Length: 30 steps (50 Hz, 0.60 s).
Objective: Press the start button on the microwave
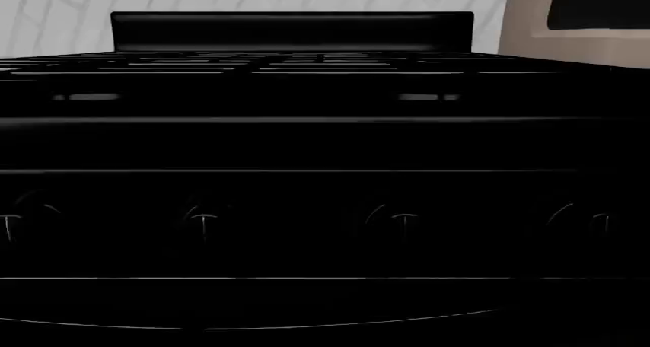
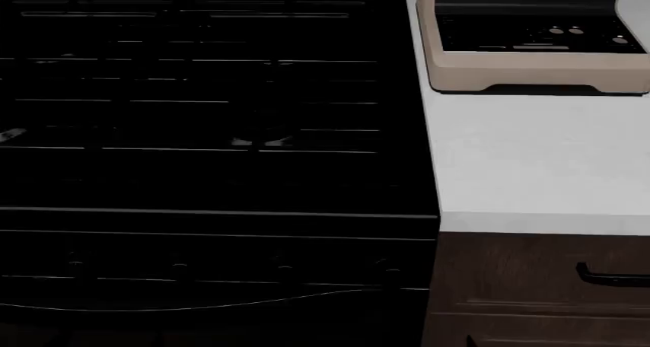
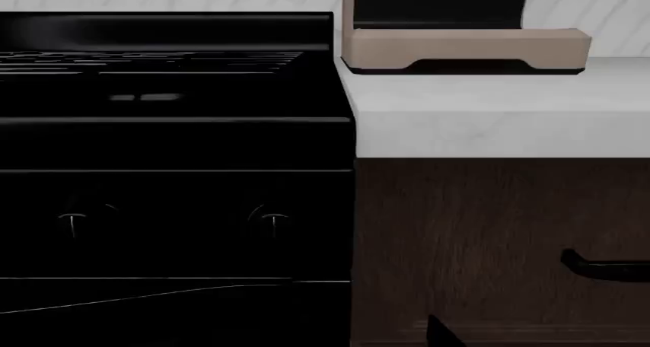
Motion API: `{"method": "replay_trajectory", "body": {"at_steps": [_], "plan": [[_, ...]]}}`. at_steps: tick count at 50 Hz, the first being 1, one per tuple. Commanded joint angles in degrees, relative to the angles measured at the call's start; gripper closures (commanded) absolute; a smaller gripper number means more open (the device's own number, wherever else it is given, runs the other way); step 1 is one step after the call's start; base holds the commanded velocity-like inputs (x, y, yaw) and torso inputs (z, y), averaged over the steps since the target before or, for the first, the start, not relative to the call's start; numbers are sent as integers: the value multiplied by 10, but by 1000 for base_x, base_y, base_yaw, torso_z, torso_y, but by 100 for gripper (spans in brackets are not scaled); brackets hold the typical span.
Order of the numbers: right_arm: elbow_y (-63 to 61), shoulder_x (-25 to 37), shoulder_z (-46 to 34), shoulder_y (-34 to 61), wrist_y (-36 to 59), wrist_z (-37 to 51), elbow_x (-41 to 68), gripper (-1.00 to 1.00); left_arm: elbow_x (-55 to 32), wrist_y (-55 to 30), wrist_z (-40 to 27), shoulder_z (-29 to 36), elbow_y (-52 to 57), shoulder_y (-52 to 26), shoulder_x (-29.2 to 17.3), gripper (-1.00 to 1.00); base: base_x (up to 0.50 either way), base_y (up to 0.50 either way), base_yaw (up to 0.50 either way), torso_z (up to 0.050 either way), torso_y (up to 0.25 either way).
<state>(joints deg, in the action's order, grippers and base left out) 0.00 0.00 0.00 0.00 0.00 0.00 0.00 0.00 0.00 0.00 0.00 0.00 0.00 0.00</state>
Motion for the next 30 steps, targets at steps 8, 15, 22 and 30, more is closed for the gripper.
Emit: {"method": "replay_trajectory", "body": {"at_steps": [8, 15, 22, 30], "plan": [[6, 22, -27, -4, -5, 28, 24, -100, 0, 10, -43, 54, 3, 3, -42, -100, 0, 0, 0, 0, 0], [9, 30, -38, -3, -7, 36, 32, -100, -11, 13, -44, 59, 7, 9, -47, -100, 0, 0, 0, 0, 0], [5, 37, -45, -3, -9, 43, 38, -100, -7, 8, -54, 65, 9, 9, -53, -100, 0, 0, 0, 0, 0], [6, 37, -46, -3, -10, 44, 40, -100, -7, 11, -54, 67, 11, 10, -55, -100, 0, 0, 0, 0, 0]]}}
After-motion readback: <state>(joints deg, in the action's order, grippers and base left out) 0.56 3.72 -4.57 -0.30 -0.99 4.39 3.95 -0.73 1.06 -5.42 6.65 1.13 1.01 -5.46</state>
